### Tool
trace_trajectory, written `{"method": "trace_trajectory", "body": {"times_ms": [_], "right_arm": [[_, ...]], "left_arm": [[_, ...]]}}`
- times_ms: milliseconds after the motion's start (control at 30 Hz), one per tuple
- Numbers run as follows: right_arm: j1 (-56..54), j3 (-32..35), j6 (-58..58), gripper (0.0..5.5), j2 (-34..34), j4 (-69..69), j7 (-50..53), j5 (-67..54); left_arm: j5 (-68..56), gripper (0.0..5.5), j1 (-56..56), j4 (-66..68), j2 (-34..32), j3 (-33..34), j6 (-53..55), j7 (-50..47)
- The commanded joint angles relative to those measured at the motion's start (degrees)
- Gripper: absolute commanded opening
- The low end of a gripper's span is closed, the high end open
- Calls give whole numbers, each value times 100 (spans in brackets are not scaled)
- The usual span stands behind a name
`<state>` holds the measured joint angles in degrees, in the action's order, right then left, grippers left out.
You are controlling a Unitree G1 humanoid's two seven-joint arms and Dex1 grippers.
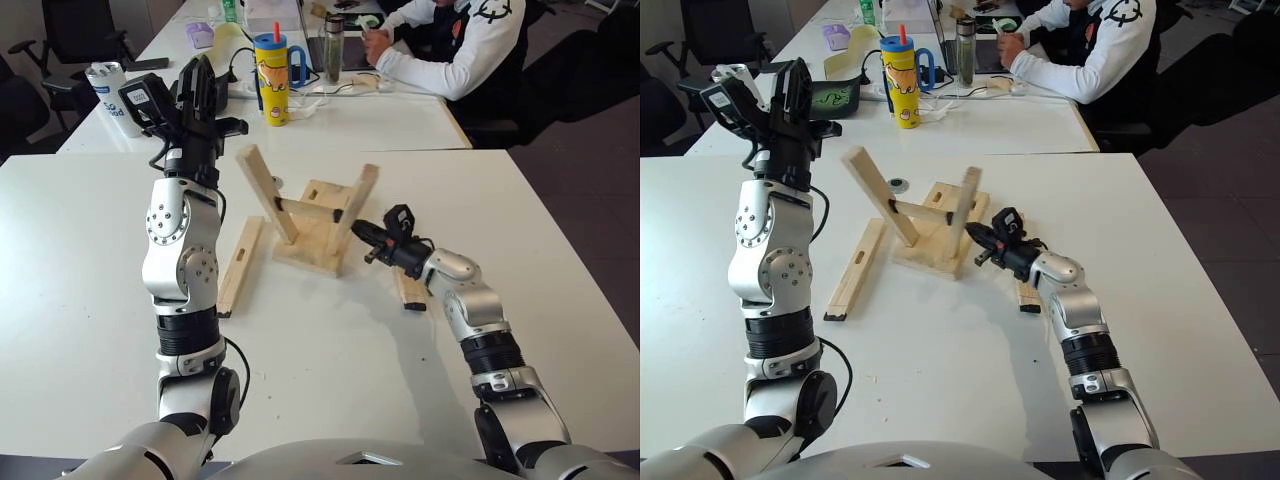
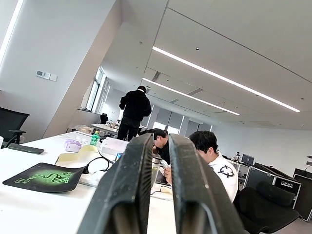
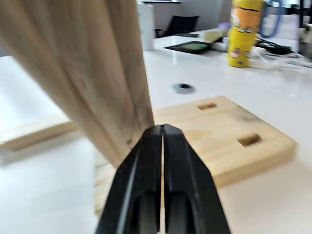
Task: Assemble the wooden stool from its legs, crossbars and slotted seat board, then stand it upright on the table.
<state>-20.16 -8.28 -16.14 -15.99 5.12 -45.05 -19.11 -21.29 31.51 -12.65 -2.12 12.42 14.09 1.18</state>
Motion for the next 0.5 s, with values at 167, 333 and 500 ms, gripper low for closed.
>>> {"method": "trace_trajectory", "body": {"times_ms": [167,333,500], "right_arm": [[-558,28,270,0,-294,827,1041,1135],[-915,66,483,0,-97,1326,1518,1451],[-1340,-189,541,0,86,1863,1541,1785]], "left_arm": [[63,65,-52,1,-460,416,-73,-101],[60,65,-566,5,-1085,628,440,159],[224,65,-1757,-374,-1963,159,1840,764]]}}
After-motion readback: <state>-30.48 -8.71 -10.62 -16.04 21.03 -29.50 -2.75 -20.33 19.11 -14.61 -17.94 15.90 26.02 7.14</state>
